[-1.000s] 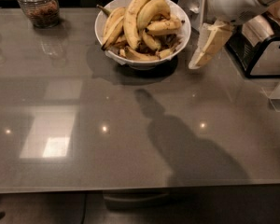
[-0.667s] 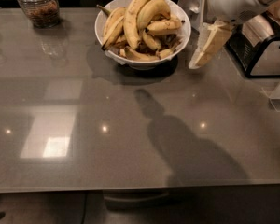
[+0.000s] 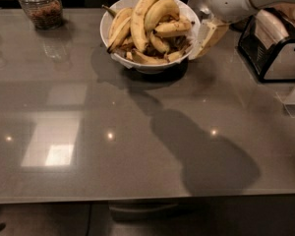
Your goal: Pick banana from white bowl
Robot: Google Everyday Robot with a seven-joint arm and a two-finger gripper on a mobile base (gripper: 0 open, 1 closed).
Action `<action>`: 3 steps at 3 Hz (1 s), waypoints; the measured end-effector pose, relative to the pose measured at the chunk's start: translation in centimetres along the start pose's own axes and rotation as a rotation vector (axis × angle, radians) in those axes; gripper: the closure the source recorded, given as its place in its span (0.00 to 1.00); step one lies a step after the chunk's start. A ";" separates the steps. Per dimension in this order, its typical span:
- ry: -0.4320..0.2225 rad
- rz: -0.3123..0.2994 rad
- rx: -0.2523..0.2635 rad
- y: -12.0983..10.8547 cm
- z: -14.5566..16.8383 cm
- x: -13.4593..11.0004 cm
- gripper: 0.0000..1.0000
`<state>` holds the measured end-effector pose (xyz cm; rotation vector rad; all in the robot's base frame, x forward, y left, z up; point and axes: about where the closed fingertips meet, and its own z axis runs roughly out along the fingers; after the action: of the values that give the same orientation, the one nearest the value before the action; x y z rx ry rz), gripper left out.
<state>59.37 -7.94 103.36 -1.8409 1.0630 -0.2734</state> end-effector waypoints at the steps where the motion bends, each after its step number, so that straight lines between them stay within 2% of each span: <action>1: -0.032 -0.156 0.069 -2.4 2.5 1.3 0.07; 2: -0.041 -0.252 0.094 -3.9 4.5 2.8 0.26; 3: -0.029 -0.283 0.082 -4.1 6.2 4.8 0.49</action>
Offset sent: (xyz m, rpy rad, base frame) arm 0.1004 0.0124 0.0008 -0.1142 -0.3173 0.1911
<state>68.17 -7.08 102.31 -1.9128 0.7584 -0.4487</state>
